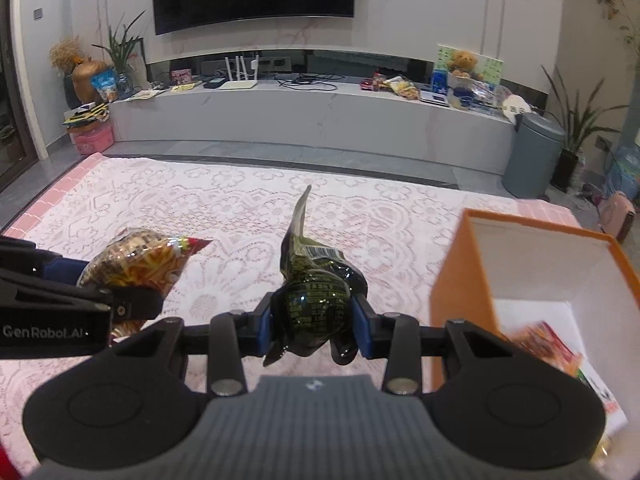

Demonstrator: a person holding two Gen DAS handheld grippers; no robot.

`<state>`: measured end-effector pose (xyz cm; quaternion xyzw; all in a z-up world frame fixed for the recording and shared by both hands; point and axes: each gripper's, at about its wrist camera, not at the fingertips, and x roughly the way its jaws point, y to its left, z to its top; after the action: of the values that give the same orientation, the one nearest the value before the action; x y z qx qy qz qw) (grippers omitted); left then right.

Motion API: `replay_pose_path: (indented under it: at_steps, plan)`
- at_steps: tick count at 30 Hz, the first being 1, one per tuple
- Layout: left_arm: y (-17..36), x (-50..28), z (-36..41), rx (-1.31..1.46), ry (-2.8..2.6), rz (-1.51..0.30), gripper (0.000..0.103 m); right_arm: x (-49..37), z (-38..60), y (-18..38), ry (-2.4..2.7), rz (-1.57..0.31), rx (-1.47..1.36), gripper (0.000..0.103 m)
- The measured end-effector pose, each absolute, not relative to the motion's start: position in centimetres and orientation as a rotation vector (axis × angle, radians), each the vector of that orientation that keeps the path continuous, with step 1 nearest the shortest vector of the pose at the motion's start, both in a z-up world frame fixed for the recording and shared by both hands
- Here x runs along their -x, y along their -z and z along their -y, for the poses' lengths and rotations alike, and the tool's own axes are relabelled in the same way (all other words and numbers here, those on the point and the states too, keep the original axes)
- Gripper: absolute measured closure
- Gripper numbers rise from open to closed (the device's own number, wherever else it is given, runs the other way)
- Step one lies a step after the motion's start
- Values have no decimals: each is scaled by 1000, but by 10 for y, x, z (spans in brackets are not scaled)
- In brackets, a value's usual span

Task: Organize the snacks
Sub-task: 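Lift and carry the noodle bag and green bag with both tools over the box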

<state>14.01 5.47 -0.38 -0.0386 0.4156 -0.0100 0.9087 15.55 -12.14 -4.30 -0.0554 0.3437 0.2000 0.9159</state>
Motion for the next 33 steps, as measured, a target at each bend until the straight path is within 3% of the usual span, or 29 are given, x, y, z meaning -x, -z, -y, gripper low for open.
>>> replay_pose_path:
  at_steps: [21,33]
  plan:
    - [-79,-143,63,33,346,-772,48,-111,266,-63,-416,-737,114,65]
    - [-45,-229,157,-112,458,-847,48,-172,342,-41,-334,-872,157,65]
